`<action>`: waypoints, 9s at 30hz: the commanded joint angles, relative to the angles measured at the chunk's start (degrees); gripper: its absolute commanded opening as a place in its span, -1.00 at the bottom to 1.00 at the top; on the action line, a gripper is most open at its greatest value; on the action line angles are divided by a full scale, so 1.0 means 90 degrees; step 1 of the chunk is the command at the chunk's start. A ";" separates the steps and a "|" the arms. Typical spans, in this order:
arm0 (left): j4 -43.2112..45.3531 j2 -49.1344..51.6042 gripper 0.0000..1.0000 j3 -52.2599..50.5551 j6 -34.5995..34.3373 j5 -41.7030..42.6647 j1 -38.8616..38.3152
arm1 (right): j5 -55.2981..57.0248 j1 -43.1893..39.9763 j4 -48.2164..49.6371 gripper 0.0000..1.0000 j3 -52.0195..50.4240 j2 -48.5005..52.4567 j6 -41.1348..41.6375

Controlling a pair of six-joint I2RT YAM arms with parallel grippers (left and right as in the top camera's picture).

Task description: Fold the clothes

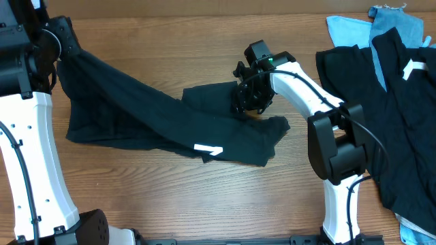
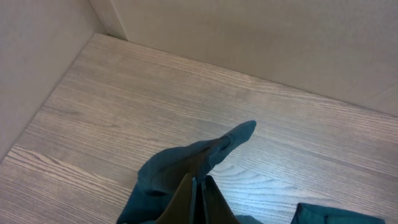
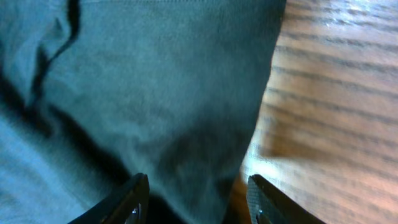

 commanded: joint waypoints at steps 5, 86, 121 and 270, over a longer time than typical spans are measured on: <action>-0.0029 -0.0083 -0.92 0.0124 -0.0083 0.0061 -0.0015 | -0.0015 -0.0012 0.0777 0.11 0.0029 0.0204 -0.0046; -0.0680 0.0391 -0.92 0.2263 -0.0420 0.0483 -0.0015 | 0.3223 -0.0804 -0.0719 -0.93 0.3378 -0.2841 0.0027; -0.3776 0.2531 -0.92 0.2421 0.0661 0.1260 0.0134 | 0.1931 -0.1717 -0.4544 -0.93 0.3665 -0.1722 -0.0187; 0.2970 0.4211 -0.92 -0.2943 -0.0216 0.0202 0.0430 | 0.0962 -0.1124 0.0588 -0.86 -0.2846 -0.1137 -0.0095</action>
